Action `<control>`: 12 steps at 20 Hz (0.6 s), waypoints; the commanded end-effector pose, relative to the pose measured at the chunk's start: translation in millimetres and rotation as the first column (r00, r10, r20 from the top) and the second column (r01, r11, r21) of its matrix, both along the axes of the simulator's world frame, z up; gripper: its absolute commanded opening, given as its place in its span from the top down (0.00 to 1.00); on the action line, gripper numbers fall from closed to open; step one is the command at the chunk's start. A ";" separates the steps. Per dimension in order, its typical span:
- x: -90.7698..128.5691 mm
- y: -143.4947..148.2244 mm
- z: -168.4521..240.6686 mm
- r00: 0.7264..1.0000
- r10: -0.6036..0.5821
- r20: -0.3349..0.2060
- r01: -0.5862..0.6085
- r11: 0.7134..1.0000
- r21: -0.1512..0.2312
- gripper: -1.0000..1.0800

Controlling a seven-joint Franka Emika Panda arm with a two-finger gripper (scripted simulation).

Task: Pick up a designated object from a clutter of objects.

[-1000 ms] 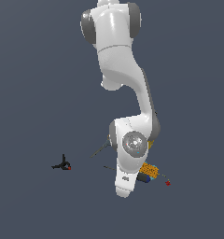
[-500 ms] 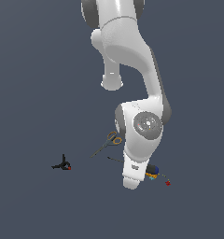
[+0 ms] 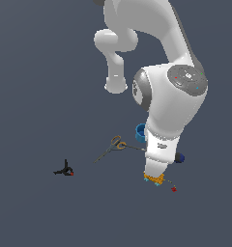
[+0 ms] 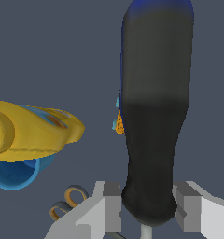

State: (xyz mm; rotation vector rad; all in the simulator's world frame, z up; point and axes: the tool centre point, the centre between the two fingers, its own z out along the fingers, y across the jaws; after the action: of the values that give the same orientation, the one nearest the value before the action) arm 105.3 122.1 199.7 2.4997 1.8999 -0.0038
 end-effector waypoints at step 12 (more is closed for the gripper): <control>-33.2 49.9 142.5 1.000 0.000 0.001 0.000 1.000 0.002 1.00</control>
State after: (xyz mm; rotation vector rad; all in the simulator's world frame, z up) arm 75.4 167.4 328.0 2.4993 1.9015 -0.0010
